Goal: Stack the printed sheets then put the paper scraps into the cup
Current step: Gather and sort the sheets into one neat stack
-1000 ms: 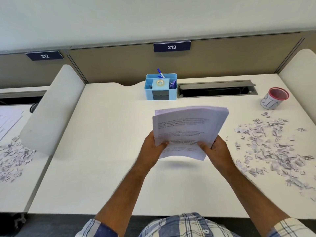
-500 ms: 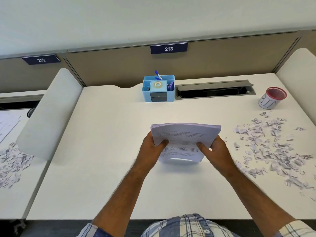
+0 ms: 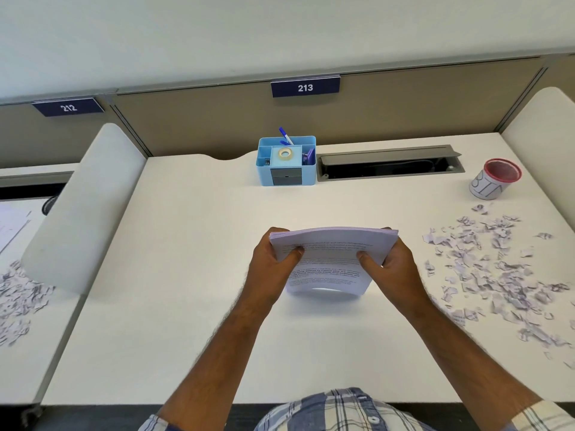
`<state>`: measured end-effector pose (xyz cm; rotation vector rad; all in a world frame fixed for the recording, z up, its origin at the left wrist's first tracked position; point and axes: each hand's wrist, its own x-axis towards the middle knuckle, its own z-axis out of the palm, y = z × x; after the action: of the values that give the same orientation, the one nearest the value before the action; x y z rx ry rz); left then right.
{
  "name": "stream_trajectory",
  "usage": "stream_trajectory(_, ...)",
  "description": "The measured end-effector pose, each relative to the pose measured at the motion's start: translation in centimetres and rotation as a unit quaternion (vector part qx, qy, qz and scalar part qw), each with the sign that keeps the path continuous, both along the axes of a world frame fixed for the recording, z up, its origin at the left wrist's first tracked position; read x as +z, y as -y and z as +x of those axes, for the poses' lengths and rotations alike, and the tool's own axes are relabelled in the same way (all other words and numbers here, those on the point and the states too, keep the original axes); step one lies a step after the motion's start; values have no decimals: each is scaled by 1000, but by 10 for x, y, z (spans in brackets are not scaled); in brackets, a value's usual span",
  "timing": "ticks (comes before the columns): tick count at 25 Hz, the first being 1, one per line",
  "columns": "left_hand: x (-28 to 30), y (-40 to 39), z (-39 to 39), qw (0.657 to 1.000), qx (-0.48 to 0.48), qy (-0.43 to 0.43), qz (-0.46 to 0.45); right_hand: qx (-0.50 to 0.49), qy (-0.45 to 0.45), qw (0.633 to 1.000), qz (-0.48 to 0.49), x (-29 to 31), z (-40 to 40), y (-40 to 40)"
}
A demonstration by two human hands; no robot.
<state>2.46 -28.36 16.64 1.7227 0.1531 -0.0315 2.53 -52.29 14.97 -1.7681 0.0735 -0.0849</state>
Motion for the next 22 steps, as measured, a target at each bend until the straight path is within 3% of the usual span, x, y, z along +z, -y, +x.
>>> stream_trajectory(15, 1, -1, 16, 1000, 10, 3, 0, 21, 16, 1000, -3, 2, 17, -3)
stream_trajectory(22, -26, 4, 23, 995, 50, -80, -43, -14, -61, 998, -1, -32, 28, -7)
